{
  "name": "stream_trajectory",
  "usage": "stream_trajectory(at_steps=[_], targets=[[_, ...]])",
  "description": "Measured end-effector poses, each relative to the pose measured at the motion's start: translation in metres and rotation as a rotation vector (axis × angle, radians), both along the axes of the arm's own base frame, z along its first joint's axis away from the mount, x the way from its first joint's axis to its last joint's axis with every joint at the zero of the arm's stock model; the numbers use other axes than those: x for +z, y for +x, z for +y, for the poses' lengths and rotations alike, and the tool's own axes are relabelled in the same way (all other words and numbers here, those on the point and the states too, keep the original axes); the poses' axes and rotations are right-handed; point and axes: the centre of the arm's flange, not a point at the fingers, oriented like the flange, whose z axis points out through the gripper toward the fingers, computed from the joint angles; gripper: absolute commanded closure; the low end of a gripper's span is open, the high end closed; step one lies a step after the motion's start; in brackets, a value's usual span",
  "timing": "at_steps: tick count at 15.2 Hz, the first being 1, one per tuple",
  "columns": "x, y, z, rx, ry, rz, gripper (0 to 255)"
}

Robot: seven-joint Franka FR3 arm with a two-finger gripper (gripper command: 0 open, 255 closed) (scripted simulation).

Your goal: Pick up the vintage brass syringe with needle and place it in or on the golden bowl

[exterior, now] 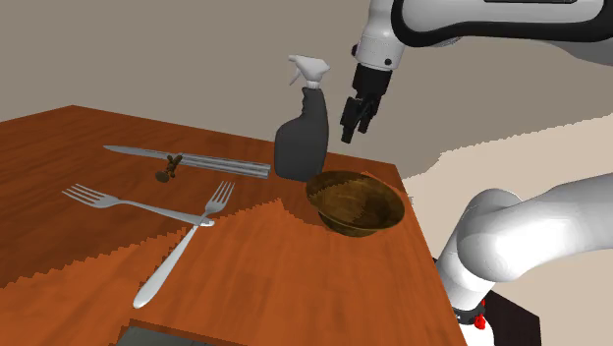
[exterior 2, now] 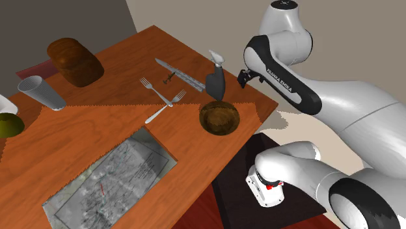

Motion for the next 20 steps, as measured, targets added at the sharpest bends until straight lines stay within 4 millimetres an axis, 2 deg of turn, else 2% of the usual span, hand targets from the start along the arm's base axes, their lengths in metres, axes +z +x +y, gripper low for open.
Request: stream_trajectory(at_steps=[2, 5, 8, 14, 20], targets=[[-0.002, 0.001, 0.007, -0.009, -0.001, -0.001, 0], [-0.001, 0.008, 0.039, -0.061, -0.006, -0.004, 0], [-0.004, 0.015, 0.078, -0.123, -0.012, -0.006, 0], [-0.007, 0.042, 0.156, -0.250, -0.023, -0.013, 0], [-0.011, 0.078, 0.231, -0.375, -0.034, -0.021, 0]])
